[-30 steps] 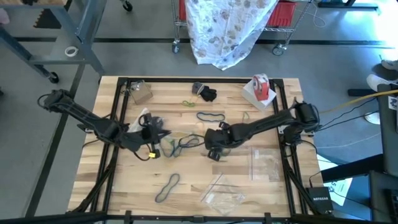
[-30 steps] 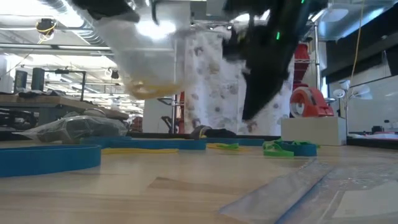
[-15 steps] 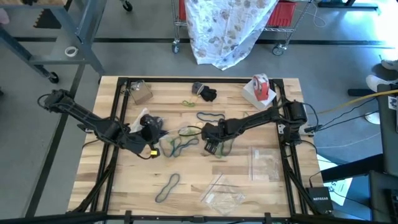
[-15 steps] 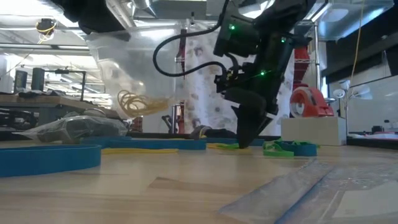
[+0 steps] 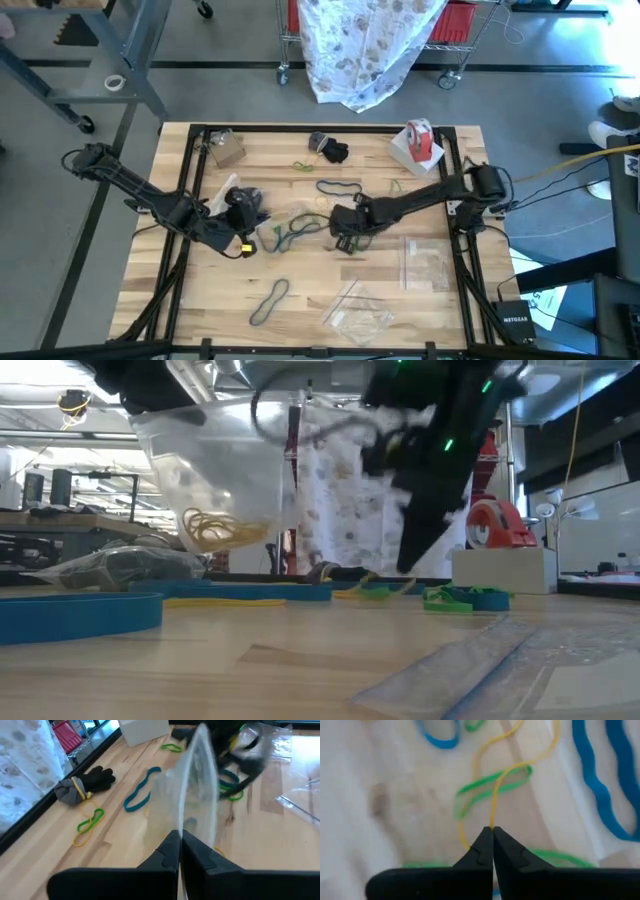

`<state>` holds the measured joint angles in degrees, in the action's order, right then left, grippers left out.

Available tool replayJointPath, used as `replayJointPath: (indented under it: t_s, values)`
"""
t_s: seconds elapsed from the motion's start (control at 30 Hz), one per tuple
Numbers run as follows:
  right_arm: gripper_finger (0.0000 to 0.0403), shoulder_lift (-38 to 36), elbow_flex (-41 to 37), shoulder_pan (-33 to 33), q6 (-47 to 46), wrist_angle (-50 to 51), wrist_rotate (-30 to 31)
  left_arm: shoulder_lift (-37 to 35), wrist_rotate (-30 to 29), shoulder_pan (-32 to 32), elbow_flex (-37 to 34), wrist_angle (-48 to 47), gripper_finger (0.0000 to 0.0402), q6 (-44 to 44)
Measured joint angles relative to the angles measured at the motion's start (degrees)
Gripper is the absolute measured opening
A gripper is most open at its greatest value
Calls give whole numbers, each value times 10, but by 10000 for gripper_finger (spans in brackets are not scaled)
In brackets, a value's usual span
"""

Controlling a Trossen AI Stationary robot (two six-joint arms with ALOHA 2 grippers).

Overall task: Sort rubber bands
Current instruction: Put the yellow rubber band into the transparent zip bag

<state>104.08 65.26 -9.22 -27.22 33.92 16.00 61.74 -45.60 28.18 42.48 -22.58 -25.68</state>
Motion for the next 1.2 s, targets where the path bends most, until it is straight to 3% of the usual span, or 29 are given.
replayJointPath:
  t_s: [0.3, 0.63, 0.97, 1.2]
  values:
    - [1, -77, 57, -77, -1, 53, 75, 29, 0, 0, 0, 34, 1, -22]
    - [1, -95, 191, -127, 105, 43, 131, 96, 0, -1, 0, 85, 1, -29]
    - [1, -95, 251, -120, 236, -66, 129, 148, 21, -1, 0, 178, 1, -10]
    - [1, -89, 251, -96, 278, -104, 124, 155, 45, -17, 0, 193, 1, -69]
